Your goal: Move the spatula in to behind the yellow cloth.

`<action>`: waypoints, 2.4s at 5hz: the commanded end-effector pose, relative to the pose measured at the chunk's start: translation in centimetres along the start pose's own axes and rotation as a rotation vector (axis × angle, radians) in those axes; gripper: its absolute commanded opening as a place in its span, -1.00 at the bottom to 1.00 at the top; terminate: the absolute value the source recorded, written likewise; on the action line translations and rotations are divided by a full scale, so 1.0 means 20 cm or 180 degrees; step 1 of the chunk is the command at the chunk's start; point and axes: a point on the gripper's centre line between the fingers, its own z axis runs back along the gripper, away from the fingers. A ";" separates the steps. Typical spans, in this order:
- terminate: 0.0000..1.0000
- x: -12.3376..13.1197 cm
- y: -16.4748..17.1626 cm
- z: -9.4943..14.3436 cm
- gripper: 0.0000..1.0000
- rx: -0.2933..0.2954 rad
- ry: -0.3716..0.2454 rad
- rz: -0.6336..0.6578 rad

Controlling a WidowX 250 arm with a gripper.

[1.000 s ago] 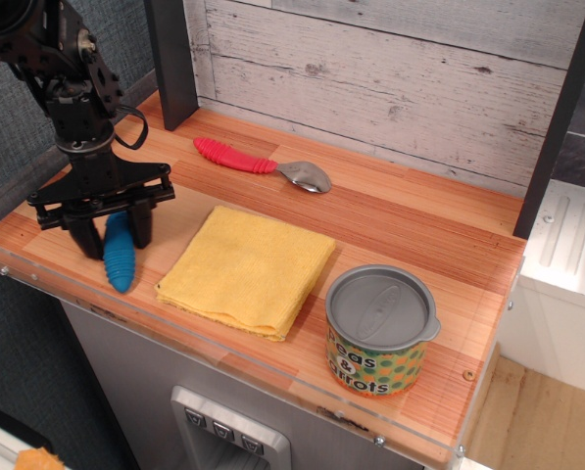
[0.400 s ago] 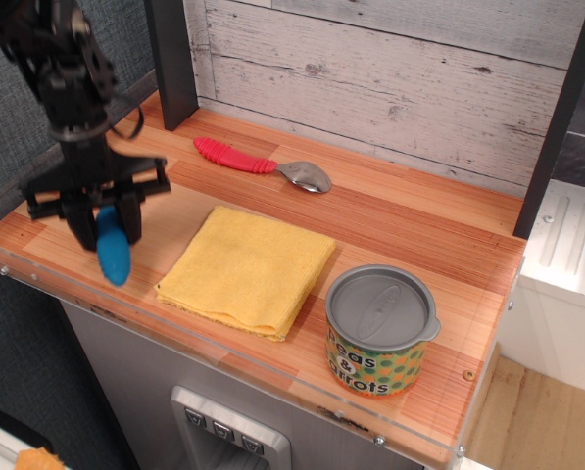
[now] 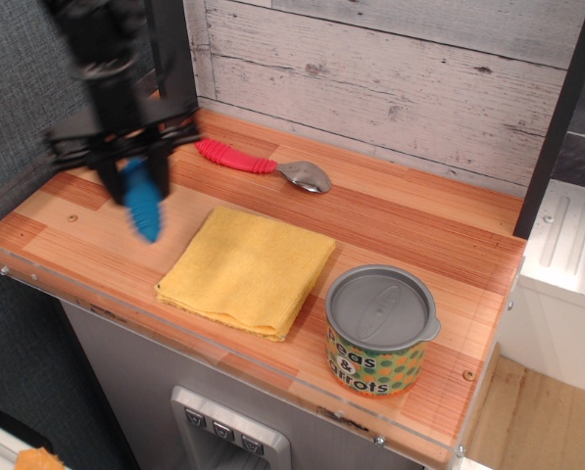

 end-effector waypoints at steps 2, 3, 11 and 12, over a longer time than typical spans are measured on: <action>-1.00 -0.11 -0.49 0.25 -1.00 -0.0431 -0.0119 0.0213; -1.00 -0.15 -0.64 0.20 -1.00 -0.0402 -0.0042 0.0228; -1.00 -0.27 -0.82 -0.24 1.00 -0.0287 0.0231 -0.0429; -1.00 -0.25 -0.82 -0.25 1.00 -0.0300 0.0317 -0.0513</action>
